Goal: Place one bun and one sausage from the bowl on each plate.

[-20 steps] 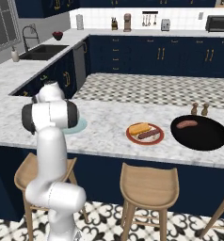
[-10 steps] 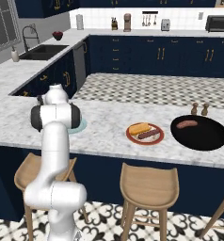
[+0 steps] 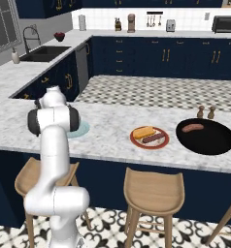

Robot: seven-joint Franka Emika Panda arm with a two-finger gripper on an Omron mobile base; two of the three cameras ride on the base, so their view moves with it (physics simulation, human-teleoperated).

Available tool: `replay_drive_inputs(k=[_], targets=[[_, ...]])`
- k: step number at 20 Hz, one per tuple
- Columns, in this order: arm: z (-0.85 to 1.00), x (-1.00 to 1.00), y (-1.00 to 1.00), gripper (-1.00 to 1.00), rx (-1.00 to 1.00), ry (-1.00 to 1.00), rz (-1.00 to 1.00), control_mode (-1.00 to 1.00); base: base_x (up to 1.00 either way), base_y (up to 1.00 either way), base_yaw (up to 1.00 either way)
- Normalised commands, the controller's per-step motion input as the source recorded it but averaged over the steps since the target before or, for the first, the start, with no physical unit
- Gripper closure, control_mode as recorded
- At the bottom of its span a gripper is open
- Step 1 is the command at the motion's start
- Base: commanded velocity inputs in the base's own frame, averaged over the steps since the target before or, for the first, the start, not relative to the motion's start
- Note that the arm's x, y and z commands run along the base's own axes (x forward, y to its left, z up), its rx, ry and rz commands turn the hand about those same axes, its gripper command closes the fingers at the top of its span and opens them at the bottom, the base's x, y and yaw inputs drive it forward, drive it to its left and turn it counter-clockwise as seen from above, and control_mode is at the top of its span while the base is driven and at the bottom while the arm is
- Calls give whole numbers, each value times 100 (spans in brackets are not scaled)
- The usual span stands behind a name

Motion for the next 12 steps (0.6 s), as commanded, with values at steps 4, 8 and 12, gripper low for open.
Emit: replay_drive_inputs(k=[4,8,12], targets=[[2,0,0,-100,8,-13,0,-100,0,0,0],[63,-35,-15,-100,6,-20,0,-100,0,0,0],[100,-98,-57,-100,12,-27,0,-100,0,0,0]])
